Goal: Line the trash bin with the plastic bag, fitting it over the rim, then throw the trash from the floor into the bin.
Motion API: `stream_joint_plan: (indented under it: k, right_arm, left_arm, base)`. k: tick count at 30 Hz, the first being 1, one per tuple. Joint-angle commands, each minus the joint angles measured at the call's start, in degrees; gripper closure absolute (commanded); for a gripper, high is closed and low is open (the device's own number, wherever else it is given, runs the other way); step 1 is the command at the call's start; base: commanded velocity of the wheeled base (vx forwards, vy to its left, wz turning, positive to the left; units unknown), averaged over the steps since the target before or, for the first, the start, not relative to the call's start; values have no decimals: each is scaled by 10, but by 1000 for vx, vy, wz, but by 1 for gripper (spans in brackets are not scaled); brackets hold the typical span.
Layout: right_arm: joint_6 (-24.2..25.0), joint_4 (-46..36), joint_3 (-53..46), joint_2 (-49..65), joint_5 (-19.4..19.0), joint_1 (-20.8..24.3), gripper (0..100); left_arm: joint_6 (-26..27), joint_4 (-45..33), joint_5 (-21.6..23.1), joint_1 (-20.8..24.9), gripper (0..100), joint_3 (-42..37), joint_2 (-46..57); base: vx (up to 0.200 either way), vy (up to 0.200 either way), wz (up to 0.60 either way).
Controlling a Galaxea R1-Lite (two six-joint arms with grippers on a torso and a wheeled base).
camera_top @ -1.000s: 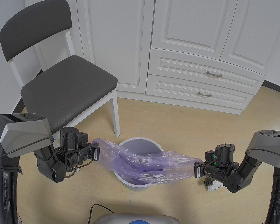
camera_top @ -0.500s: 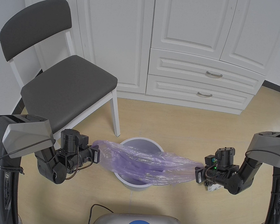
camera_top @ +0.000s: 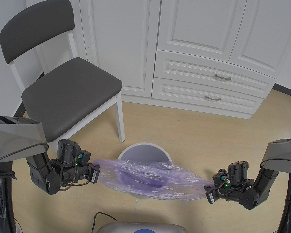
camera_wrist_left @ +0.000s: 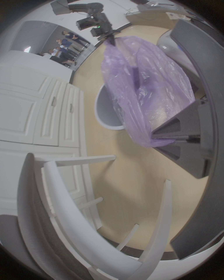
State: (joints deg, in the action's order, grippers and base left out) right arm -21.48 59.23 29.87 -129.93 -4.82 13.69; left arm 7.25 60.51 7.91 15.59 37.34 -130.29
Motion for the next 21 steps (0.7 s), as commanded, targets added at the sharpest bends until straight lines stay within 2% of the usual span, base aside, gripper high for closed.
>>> stream_joint_plan:
  k: [1,12,17,21]
  right_arm:
    - [-16,0,-21,18,-4,1,100]
    - [-50,-4,-55,67,-5,-2,100]
    - [-73,-54,-64,111,-5,-2,100]
    - [-87,-85,-60,115,-5,-2,100]
  left_arm:
    - [17,-22,20,-7,100,-20,33]
    - [43,-35,34,-14,100,-39,50]
    - [43,-55,60,-16,100,-47,74]
    - [55,-70,61,-15,100,-50,79]
  base:
    - [0,0,0]
    - [0,0,0]
    - [0,0,0]
    - [0,0,0]
